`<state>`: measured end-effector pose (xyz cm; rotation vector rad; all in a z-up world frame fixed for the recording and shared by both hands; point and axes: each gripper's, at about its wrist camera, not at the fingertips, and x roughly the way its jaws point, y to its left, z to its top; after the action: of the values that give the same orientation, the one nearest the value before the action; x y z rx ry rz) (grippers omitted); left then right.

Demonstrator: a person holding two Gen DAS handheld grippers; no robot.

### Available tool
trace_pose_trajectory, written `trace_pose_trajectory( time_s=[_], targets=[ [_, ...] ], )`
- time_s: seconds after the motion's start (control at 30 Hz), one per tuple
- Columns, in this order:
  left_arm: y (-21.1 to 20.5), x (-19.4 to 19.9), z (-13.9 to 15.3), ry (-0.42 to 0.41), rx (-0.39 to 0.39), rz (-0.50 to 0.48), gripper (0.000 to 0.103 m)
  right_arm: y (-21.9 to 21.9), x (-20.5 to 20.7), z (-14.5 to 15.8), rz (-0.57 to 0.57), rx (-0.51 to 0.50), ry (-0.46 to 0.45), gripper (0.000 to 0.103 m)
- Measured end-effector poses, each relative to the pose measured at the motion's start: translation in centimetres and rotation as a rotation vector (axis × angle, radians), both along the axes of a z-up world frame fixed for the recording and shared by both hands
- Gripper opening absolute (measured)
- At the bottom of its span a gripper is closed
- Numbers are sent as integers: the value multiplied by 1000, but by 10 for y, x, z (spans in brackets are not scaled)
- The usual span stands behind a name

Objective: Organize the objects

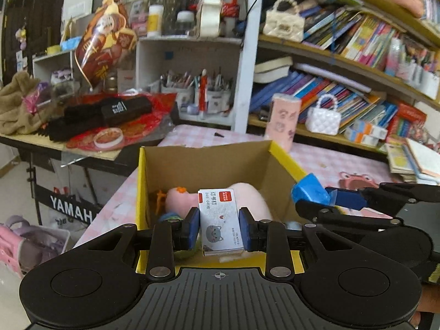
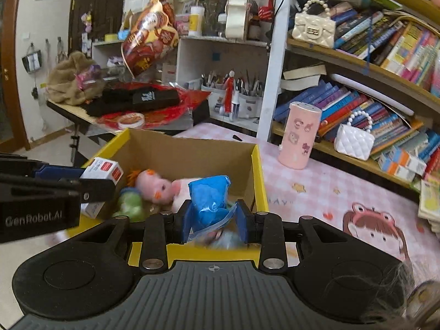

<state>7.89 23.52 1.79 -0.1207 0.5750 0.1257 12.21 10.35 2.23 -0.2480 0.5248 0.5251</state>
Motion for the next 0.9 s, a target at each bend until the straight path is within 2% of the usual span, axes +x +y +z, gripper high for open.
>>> trace_pose_trajectory(
  time_s=[0.03, 0.07, 0.1, 0.13, 0.17, 0.2, 0.27, 0.4, 0.47, 0.73, 0.9],
  targets=[
    [2, 8, -4, 18, -8, -4, 33, 4, 8, -4, 1, -13, 22, 36],
    [4, 13, -7, 30, -17, 0, 32, 6, 12, -6, -4, -22, 31, 52],
    [6, 15, -9, 39, -21, 17, 43, 5, 14, -8, -23, -30, 24, 55],
    [8, 14, -9, 39, -31, 29, 58, 2, 13, -8, -38, -27, 16, 55],
    [10, 8, -8, 24, -44, 36, 66, -3, 11, -6, -53, -15, 16, 55],
    [10, 1, -5, 2, -51, 36, 79, -10, 7, -2, -70, 4, 15, 55],
    [3, -15, 2, -35, -35, 29, 80, -26, -7, 6, -120, 34, -8, 56],
    [-27, -47, 13, -77, 0, -24, 93, -68, -51, 14, -276, 66, -46, 66],
    [-44, -62, 13, -83, 18, -56, 96, -89, -73, 13, -352, 77, -40, 67],
    [-90, -104, -7, -13, 87, -115, 99, -143, -152, -8, -597, 60, -10, 70],
    [-98, -122, -21, 50, 82, -124, 99, -154, -189, -23, -686, 51, 20, 76]
  ],
)
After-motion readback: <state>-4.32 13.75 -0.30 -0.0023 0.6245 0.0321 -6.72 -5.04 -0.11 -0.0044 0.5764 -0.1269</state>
